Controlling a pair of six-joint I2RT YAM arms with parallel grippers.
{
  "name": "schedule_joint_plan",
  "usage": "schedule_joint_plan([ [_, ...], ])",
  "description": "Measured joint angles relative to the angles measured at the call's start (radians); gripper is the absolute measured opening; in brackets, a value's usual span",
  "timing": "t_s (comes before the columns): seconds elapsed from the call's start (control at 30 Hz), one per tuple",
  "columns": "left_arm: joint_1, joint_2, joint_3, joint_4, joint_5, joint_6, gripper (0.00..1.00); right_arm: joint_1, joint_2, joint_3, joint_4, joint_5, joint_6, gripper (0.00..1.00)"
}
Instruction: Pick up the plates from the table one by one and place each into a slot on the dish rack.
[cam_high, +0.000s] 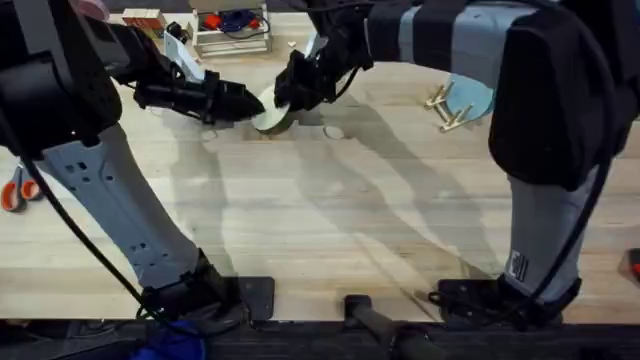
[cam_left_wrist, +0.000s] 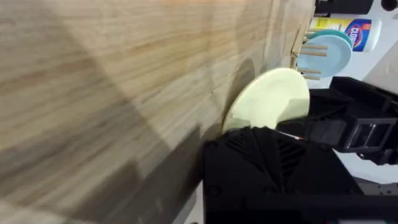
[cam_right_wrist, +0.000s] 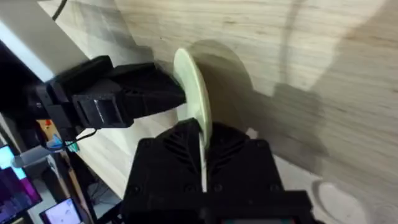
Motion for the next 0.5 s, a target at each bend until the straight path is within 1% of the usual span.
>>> schedule_joint_plan([
  [0.2,0.000,0.000,0.000,-0.001,0.000,0.000,0.040,0.000,0.000,0.000,0.000,-0.003,0.000,0.027],
  [0.3,0.001,0.001,0.002,-0.011,0.000,0.006,0.040,-0.003,0.000,0.000,-0.001,-0.023,-0.001,0.027],
  [0.5,0.002,0.010,0.024,-0.102,-0.017,0.068,0.040,-0.013,0.000,0.000,-0.031,-0.080,-0.058,0.031],
])
